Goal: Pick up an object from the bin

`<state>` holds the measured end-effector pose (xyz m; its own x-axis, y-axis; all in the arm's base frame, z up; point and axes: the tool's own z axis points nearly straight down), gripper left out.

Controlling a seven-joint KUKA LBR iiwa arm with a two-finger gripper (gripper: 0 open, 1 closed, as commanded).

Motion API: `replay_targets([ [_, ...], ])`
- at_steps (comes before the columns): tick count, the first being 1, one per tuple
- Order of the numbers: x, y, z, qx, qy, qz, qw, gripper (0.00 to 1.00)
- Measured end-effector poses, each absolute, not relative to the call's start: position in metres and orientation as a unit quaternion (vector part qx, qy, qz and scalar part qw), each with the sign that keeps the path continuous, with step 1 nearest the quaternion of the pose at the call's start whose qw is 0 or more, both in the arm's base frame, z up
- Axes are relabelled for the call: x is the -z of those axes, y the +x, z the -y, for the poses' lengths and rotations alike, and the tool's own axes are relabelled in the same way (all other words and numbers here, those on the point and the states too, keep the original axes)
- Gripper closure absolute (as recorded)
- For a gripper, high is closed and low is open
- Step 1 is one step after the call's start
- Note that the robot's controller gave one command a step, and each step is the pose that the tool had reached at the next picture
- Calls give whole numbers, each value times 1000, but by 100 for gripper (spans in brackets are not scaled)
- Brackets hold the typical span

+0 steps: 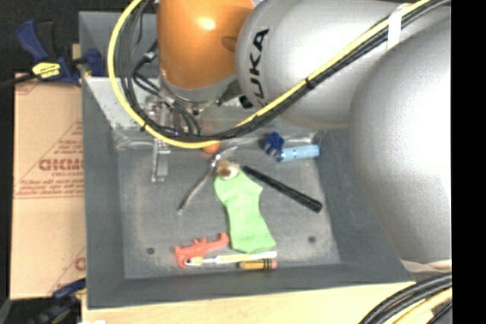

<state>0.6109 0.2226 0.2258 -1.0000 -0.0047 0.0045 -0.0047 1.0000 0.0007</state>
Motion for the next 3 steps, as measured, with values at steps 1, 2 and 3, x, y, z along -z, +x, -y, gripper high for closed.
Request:
replay_targets([
  [1,-230,612,-221,1,0,1000,-1,0],
  [2,-143,611,-177,0,150,989,-3,0],
  [3,-162,595,-125,1,99,995,-4,0],
])
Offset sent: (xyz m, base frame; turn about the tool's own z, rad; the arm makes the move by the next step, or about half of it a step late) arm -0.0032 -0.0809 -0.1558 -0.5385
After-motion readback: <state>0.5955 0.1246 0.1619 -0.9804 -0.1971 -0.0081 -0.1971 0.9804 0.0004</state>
